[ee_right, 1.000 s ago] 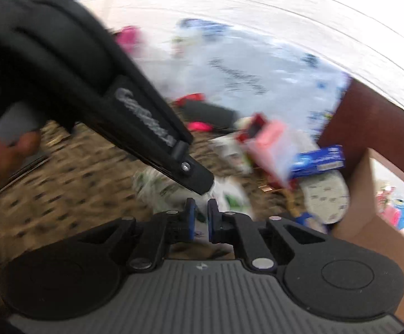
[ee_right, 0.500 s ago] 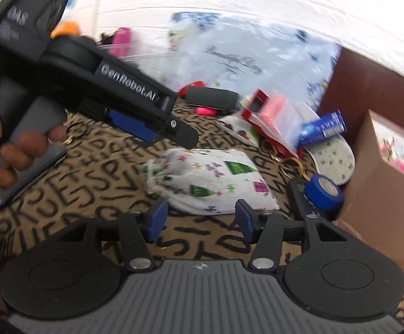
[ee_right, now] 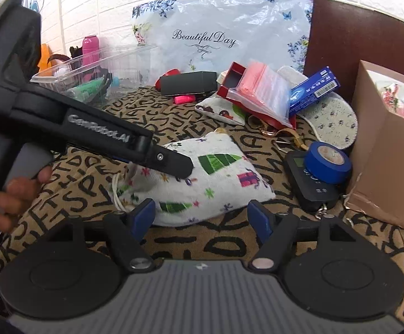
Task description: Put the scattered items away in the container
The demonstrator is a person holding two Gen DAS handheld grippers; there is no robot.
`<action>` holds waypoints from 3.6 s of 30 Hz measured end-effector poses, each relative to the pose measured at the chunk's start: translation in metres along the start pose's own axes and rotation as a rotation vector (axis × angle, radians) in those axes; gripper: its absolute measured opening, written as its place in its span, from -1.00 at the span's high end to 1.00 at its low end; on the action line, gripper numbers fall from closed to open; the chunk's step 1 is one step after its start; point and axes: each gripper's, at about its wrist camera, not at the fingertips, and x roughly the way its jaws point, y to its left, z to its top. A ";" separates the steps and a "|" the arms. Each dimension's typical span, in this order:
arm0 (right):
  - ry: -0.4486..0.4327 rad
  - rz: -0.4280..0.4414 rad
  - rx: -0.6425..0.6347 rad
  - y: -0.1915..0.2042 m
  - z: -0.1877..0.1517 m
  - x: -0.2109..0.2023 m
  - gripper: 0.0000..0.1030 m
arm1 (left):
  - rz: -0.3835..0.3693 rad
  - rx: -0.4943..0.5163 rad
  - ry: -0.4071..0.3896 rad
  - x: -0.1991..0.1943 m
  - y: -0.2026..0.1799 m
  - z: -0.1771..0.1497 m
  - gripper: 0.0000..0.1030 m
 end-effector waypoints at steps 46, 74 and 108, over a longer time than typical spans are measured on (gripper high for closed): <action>-0.295 -0.107 0.037 -0.048 0.056 -0.079 0.19 | -0.125 0.174 -0.305 -0.026 -0.127 0.081 0.25; -0.143 -0.384 0.281 -0.245 0.106 -0.006 0.01 | -0.227 0.069 -0.209 0.164 -0.157 0.193 -0.77; -0.218 -0.534 0.227 -0.178 0.077 -0.078 -0.97 | 0.086 0.200 -0.214 0.056 -0.170 0.108 -1.00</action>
